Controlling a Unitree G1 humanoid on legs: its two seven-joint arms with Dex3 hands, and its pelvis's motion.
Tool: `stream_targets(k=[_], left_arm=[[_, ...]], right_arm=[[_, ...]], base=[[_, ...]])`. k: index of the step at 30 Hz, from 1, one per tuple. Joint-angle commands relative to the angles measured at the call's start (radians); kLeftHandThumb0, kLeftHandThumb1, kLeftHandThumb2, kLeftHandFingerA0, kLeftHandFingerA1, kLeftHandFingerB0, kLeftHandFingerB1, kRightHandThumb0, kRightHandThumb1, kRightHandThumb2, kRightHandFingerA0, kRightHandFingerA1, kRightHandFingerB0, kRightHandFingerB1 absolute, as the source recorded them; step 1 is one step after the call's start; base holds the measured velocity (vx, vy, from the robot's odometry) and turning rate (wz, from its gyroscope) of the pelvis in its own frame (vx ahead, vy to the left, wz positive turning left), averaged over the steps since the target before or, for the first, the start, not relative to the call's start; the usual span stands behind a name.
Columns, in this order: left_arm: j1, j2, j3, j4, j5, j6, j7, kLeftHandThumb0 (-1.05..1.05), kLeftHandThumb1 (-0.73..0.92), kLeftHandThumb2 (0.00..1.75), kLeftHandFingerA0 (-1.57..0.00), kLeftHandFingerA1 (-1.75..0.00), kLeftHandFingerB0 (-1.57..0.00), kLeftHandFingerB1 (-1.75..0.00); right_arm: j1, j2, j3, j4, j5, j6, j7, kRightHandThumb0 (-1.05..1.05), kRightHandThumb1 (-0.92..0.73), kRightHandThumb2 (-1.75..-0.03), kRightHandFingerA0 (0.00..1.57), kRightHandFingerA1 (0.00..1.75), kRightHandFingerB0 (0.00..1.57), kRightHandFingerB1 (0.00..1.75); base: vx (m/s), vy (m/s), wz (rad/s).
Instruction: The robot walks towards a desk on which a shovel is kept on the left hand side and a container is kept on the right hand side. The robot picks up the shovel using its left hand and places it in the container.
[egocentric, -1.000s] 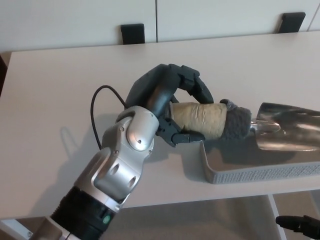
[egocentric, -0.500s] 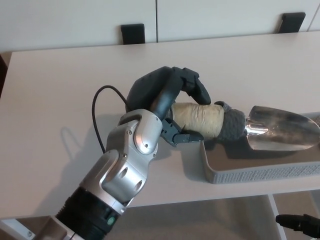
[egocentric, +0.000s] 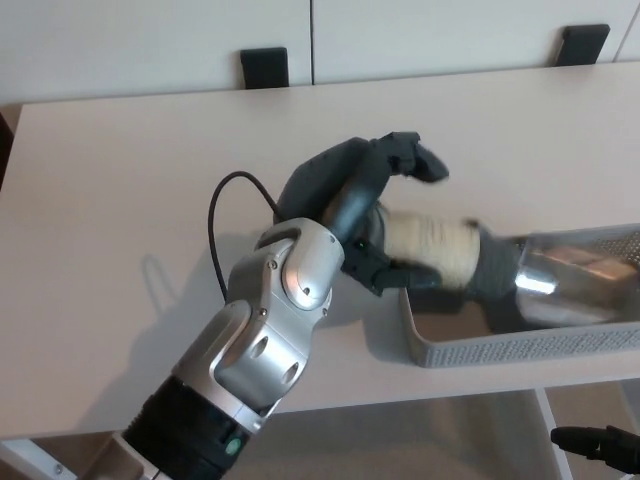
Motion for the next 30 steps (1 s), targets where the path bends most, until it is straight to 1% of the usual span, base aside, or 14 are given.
stream_targets(k=[1,3,6,7,12,13,14,15,20,22,23,25,26,30], left_arm=[[-0.073,0.055,-0.086,-0.109,-0.086,0.158,-0.364,-1.05,0.47,0.62,0.00,-0.52,-0.01,-0.45],[-0.088,0.050,-0.104,-0.130,-0.078,0.183,-0.376,-1.03,0.47,0.83,0.00,-0.43,-0.12,-0.44],[-0.098,0.039,-0.100,-0.143,-0.087,0.202,-0.381,-1.05,0.56,0.59,0.00,-0.60,-0.06,-0.47],[-0.102,0.040,-0.100,-0.143,-0.089,0.203,-0.386,-0.42,-0.02,0.77,0.00,-0.55,-0.02,-0.54],[-0.102,0.050,-0.083,-0.171,-0.105,0.217,-0.404,-0.42,-0.01,0.79,0.00,-0.55,-0.02,-0.54],[-0.096,0.050,-0.058,-0.179,-0.126,0.200,-0.404,-0.42,0.00,0.79,-0.01,-0.55,-0.01,-0.53],[-0.090,0.056,-0.015,-0.209,-0.152,0.174,-0.400,-1.05,0.59,0.61,0.00,-0.56,-0.07,-0.44],[-0.112,0.077,0.008,-0.240,-0.152,0.171,-0.409,-0.96,0.63,1.02,-0.06,-0.17,-0.05,-0.36],[-0.221,0.150,0.216,-0.561,-0.221,0.261,-0.468,-0.98,0.55,1.03,0.00,0.00,0.00,-0.15],[-0.248,0.181,0.270,-0.662,-0.224,0.292,-0.476,-1.05,0.79,0.65,0.00,-0.06,0.00,-0.17],[-0.283,0.191,0.340,-0.743,-0.256,0.342,-0.488,-0.95,0.58,1.05,0.00,-0.03,0.00,-0.12],[-0.329,0.283,0.474,-0.870,-0.304,0.372,-0.539,-0.98,0.84,0.67,0.00,0.00,0.00,0.00],[-0.336,0.314,0.540,-0.928,-0.328,0.403,-0.557,-0.99,0.68,1.10,0.00,-0.03,0.00,-0.08],[-0.199,0.442,0.900,-1.158,-0.530,0.465,-0.708,-0.95,0.62,1.08,0.00,-0.04,0.00,-0.13]], right_arm=[[-0.014,-0.019,-0.010,-0.003,0.012,0.004,0.009,-0.16,-0.44,-0.56,0.81,0.69,0.63,0.58],[-0.010,-0.023,-0.008,-0.016,0.009,0.009,0.009,-0.17,-0.44,-0.52,0.80,0.65,0.64,0.55],[-0.019,-0.021,-0.014,-0.005,0.019,0.009,0.014,-0.21,-0.41,-0.58,0.78,0.68,0.61,0.58],[-0.019,-0.022,-0.012,-0.008,0.017,0.012,0.014,-0.16,-0.44,-0.52,0.79,0.65,0.62,0.55],[-0.019,-0.023,-0.009,-0.016,0.016,0.015,0.017,-0.15,-0.45,-0.53,0.79,0.65,0.62,0.55],[-0.019,-0.023,-0.007,-0.018,0.012,0.016,0.012,-0.20,-0.43,-0.58,0.80,0.68,0.61,0.58],[-0.017,-0.029,-0.002,-0.014,0.001,0.002,0.012,-0.16,-0.44,-0.53,0.81,0.65,0.62,0.55],[-0.019,-0.028,-0.003,-0.011,0.003,0.002,0.014,-0.16,-0.45,-0.53,0.80,0.65,0.62,0.55],[-0.027,-0.033,0.002,-0.013,-0.003,0.014,0.014,-0.22,-0.43,-0.59,0.79,0.68,0.60,0.58],[-0.027,-0.033,0.003,-0.002,-0.005,0.005,0.016,-0.22,-0.43,-0.59,0.79,0.68,0.60,0.58],[-0.023,-0.034,0.003,-0.005,-0.003,0.012,0.018,-0.21,-0.43,-0.59,0.78,0.67,0.59,0.57],[-0.017,-0.033,0.002,0.020,0.001,-0.014,0.030,-0.20,-0.43,-0.59,0.79,0.69,0.59,0.58],[-0.013,-0.040,0.004,0.027,-0.004,-0.019,0.033,-0.21,-0.43,-0.59,0.79,0.68,0.60,0.58],[0.012,-0.046,0.007,0.044,-0.012,-0.020,0.030,-0.21,-0.42,-0.58,0.81,0.68,0.60,0.58]], base=[[0.00,0.000,0.00],[0.00,0.000,0.00],[0.00,0.000,0.00],[0.00,0.000,0.00],[0.00,0.000,0.00],[0.00,0.000,0.00],[0.00,0.000,0.00],[0.00,0.000,0.00],[0.00,0.000,0.00],[0.00,0.000,0.00],[0.00,0.000,0.00],[0.00,0.000,0.00],[0.00,0.000,0.00],[0.00,0.000,0.00]])
